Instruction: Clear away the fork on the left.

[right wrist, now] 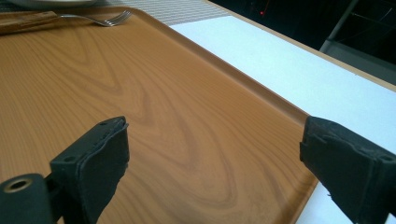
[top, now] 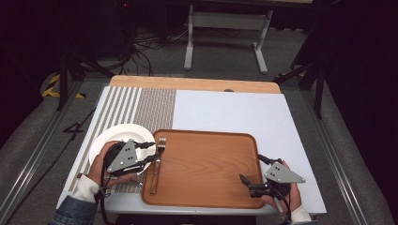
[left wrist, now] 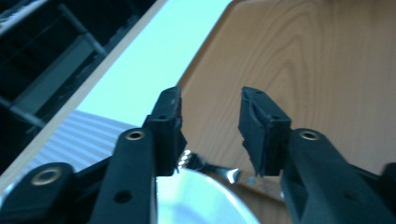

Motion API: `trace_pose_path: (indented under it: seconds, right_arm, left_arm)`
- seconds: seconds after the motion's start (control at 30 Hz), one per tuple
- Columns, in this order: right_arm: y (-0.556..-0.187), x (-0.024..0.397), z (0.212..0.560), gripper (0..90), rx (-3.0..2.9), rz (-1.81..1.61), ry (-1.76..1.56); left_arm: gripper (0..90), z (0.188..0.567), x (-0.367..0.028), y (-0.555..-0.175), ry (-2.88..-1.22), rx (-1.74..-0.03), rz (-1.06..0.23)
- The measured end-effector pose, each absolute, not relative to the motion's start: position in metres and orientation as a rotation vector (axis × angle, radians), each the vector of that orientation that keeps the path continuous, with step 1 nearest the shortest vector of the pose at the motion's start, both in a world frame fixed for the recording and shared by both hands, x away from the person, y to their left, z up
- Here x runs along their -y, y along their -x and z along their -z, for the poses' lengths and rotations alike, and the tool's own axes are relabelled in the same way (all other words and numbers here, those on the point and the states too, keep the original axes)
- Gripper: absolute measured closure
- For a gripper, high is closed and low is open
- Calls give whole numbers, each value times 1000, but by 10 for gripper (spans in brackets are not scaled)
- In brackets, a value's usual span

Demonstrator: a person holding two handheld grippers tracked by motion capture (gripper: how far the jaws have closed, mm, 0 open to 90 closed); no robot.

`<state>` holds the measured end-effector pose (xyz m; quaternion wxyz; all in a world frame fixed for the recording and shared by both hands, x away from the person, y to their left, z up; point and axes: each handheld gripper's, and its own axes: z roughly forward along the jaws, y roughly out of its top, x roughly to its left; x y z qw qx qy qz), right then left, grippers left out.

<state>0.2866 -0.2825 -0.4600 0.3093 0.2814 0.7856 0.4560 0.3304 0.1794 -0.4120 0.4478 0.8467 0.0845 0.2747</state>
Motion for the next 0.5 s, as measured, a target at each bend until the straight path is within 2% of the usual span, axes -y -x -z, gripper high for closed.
trace_pose_path:
  seconds: [0.1, 0.13, 0.27, 0.4, 0.5]
  right_arm:
    - [-286, 281, 460, 92, -2078, -1209, -740]
    - [-286, 281, 459, 92, -2080, -1208, -734]
    - [-284, 279, 459, 92, -2085, -1210, -724]
    - [-283, 277, 459, 91, -2085, -1207, -715]
    - [-283, 277, 459, 91, -2089, -1201, -704]
  left_arm:
    - [534, 414, -185, -329, -2085, -237, -687]
    - [469, 415, -186, -328, -2087, -245, -695]
    - [357, 418, -195, -325, -2088, -279, -708]
    - [186, 424, -205, -321, -2061, -316, -700]
    - [134, 431, -213, -319, -2070, -333, -690]
